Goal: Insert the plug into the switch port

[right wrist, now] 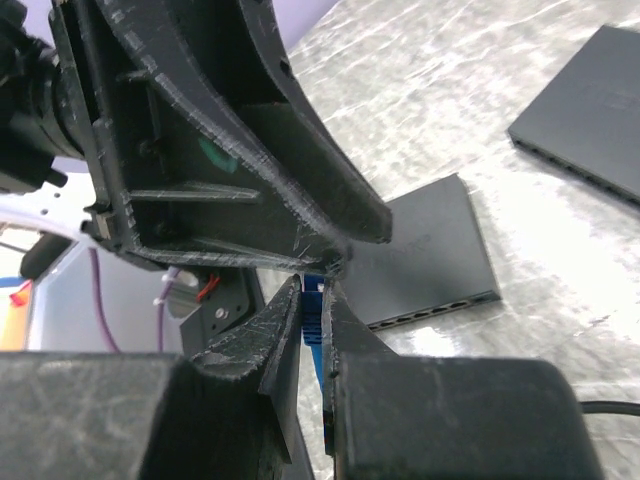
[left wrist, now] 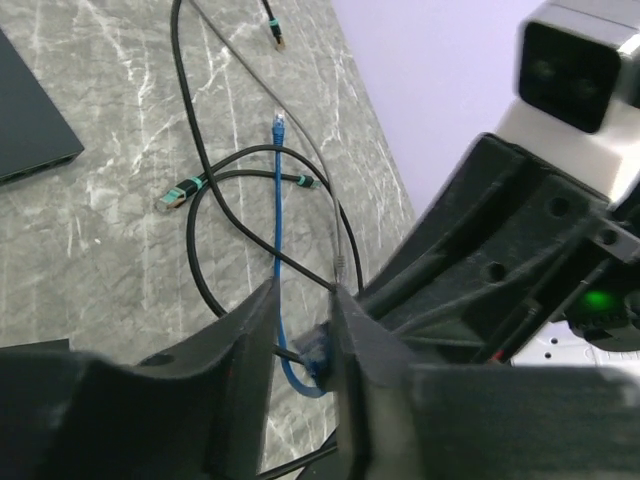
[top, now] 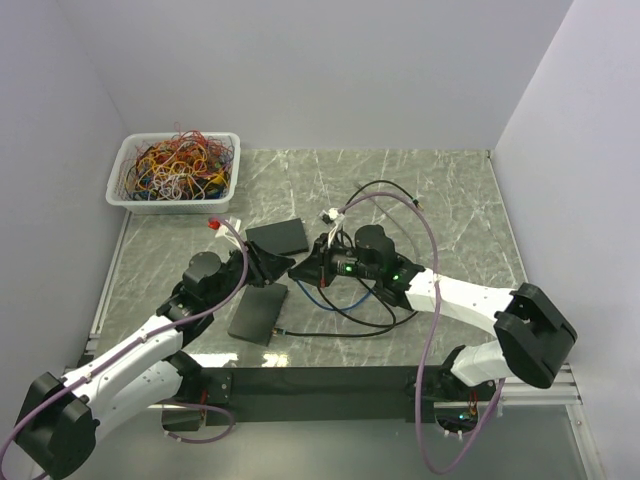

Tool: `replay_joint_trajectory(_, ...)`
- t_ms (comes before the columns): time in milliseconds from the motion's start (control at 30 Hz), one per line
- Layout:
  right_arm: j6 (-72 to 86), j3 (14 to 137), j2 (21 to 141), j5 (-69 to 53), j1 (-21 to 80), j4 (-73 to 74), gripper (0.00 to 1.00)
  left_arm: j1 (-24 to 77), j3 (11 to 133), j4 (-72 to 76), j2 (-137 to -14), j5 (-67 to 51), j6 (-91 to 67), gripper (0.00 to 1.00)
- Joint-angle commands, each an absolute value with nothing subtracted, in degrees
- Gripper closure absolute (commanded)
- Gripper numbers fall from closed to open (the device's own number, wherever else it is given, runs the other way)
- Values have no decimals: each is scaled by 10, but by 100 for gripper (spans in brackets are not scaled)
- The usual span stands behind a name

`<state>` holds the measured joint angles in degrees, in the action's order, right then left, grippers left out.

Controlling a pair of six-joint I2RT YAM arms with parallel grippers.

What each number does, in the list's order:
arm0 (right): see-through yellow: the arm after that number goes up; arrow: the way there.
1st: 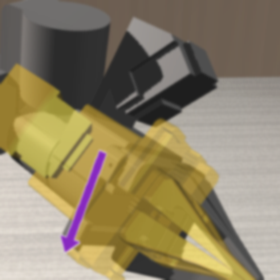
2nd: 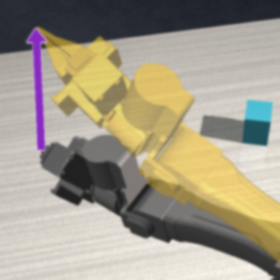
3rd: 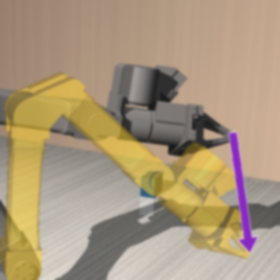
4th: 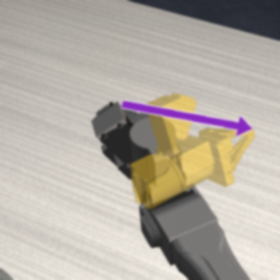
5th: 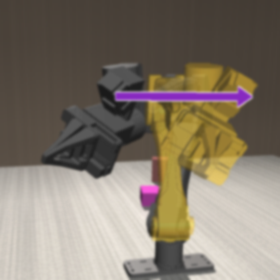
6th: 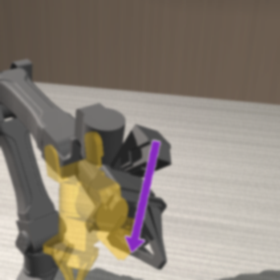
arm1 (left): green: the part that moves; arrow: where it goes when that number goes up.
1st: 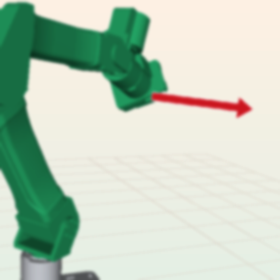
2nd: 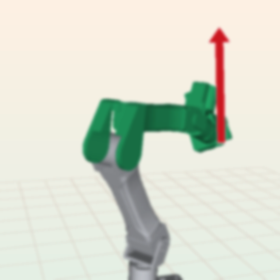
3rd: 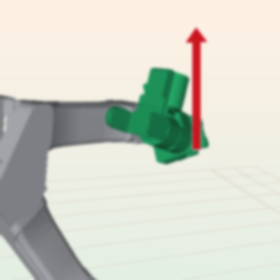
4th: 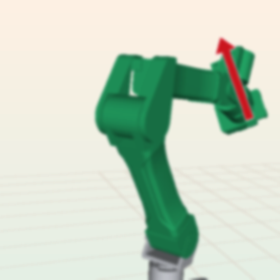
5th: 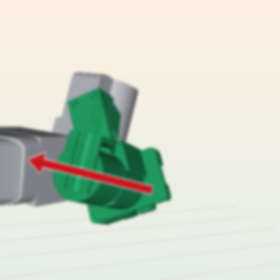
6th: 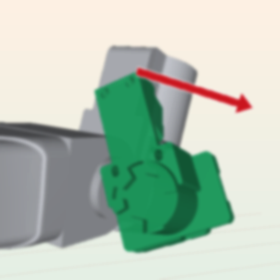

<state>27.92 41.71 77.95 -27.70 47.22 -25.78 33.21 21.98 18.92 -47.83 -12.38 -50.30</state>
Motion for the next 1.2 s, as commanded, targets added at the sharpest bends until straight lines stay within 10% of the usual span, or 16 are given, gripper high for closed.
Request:
replay_joint_trajectory(0,298,417,786,-331,472,-322,100,334,220,201,-477,-105,-503,70)
replay_joint_trajectory(167,301,417,793,-322,472,-322,100,335,226,187,-472,-91,-500,100)
replay_joint_trajectory(300,301,424,788,-299,470,-311,100,335,229,168,-468,-81,-497,99)
replay_joint_trajectory(500,273,437,778,-265,468,-269,31,336,263,54,-468,-2,-539,100)
replay_joint_trajectory(1167,287,449,837,-290,471,-296,41,336,337,-61,-492,29,-595,99)
